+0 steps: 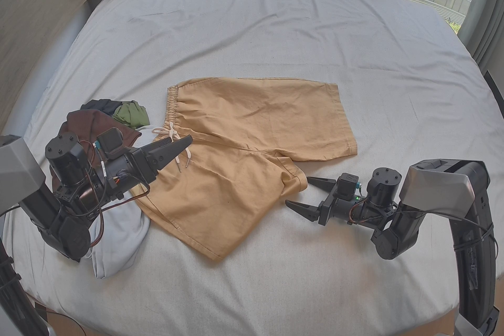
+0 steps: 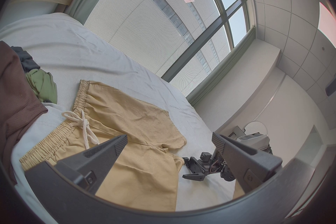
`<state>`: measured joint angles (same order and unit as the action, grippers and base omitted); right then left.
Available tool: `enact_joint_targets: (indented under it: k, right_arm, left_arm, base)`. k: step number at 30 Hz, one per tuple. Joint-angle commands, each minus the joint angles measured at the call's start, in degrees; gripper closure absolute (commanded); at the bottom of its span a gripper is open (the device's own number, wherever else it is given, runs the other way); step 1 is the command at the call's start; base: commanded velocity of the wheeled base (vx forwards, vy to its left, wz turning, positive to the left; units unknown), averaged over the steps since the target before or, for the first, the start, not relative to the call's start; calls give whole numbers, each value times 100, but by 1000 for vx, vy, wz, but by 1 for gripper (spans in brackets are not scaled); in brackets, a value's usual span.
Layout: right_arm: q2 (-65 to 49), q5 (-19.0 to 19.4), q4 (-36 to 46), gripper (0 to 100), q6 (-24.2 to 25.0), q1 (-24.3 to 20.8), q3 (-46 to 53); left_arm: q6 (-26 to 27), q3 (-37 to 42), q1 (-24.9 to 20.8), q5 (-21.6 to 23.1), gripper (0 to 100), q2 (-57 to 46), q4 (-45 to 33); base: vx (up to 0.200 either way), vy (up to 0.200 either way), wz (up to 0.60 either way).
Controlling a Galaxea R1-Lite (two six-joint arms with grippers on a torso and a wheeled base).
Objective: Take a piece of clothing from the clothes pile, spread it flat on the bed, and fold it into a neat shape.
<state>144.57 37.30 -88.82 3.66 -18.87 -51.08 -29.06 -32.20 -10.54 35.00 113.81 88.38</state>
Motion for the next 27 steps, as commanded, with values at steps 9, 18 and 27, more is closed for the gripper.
enact_joint_targets:
  k: [9, 18, 27]
  right_arm:
    - [45, -21, 5, 100, -5, -38, -69]
    - [-324, -13, 23, 100, 65, -108, 362]
    - [-1344, 383, 49, 100, 698, -257, 1302]
  left_arm:
    - [-3, 20, -44, -2, 0, 18, 4]
    - [-3, 20, -44, -2, 0, 27, 4]
    - [-3, 20, -44, -2, 0, 27, 4]
  base:
    - [0, 0, 0]
    - [0, 0, 0]
    - [0, 0, 0]
